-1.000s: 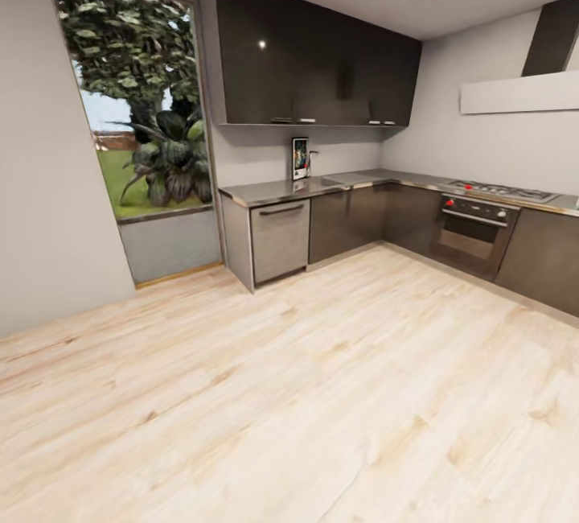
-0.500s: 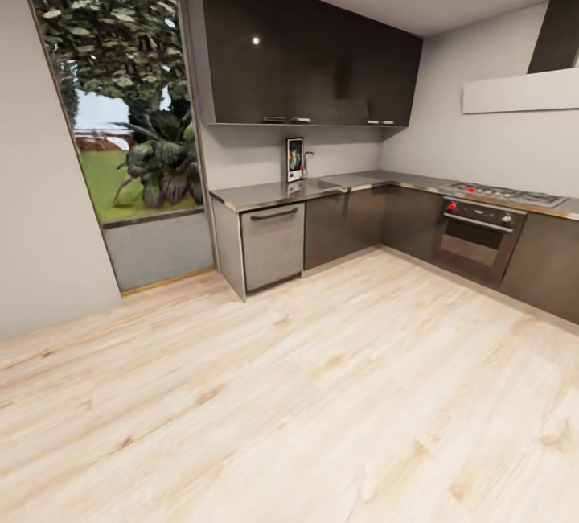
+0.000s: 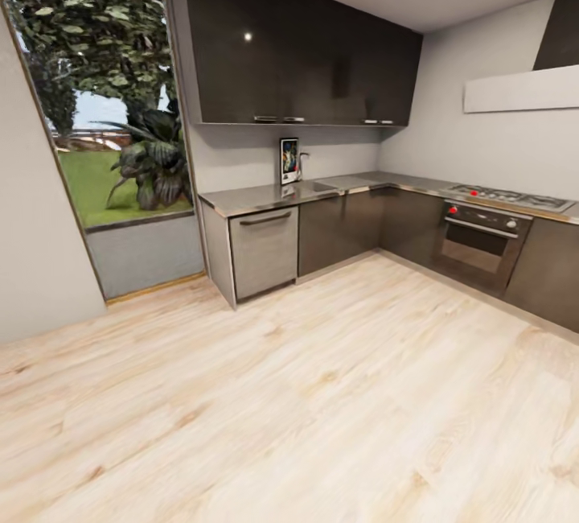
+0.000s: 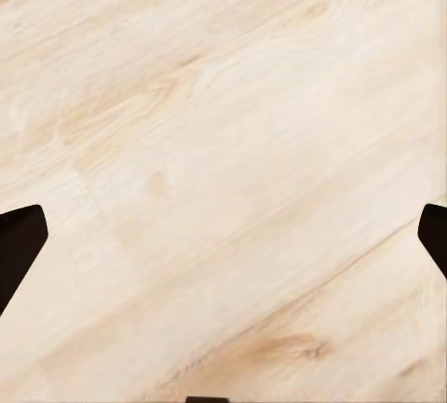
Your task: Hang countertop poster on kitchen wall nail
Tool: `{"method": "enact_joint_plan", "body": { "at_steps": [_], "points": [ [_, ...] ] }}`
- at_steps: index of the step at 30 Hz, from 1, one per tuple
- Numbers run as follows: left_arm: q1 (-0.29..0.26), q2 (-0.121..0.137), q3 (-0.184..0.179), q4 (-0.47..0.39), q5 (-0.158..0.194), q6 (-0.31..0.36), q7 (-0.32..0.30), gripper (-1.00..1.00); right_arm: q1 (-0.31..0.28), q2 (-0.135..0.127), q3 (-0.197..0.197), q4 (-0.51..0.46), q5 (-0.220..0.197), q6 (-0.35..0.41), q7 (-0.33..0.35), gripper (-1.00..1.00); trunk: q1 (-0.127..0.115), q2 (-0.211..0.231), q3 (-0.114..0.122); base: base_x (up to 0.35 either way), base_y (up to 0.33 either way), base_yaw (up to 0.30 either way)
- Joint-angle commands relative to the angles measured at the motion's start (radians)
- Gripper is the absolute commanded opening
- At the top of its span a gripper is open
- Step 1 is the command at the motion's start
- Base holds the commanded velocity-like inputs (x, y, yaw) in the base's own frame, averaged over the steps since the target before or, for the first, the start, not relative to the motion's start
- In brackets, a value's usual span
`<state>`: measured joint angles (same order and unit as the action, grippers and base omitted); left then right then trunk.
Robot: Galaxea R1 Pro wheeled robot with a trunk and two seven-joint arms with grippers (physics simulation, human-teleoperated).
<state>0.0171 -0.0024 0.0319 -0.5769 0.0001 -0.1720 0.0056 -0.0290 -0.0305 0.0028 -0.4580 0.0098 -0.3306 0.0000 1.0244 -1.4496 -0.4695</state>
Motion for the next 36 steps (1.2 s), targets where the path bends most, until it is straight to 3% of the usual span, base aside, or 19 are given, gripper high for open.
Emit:
{"method": "enact_joint_plan", "body": {
  "at_steps": [1, 36],
  "points": [
    [0.000, 0.000, 0.001, -0.001, 0.000, -0.001, 0.001, 1.00, 0.000, 0.000, 0.000, 0.001, 0.001, -0.003, 0.000, 1.00, 0.001, 0.000, -0.001, 0.312, -0.171, 0.000],
    [0.000, 0.000, 0.002, -0.001, 0.000, -0.001, 0.001, 1.00, 0.000, 0.000, 0.000, 0.002, 0.001, -0.003, 0.000, 1.00, 0.001, 0.000, -0.001, 0.312, -0.171, 0.000]
  ]
}}
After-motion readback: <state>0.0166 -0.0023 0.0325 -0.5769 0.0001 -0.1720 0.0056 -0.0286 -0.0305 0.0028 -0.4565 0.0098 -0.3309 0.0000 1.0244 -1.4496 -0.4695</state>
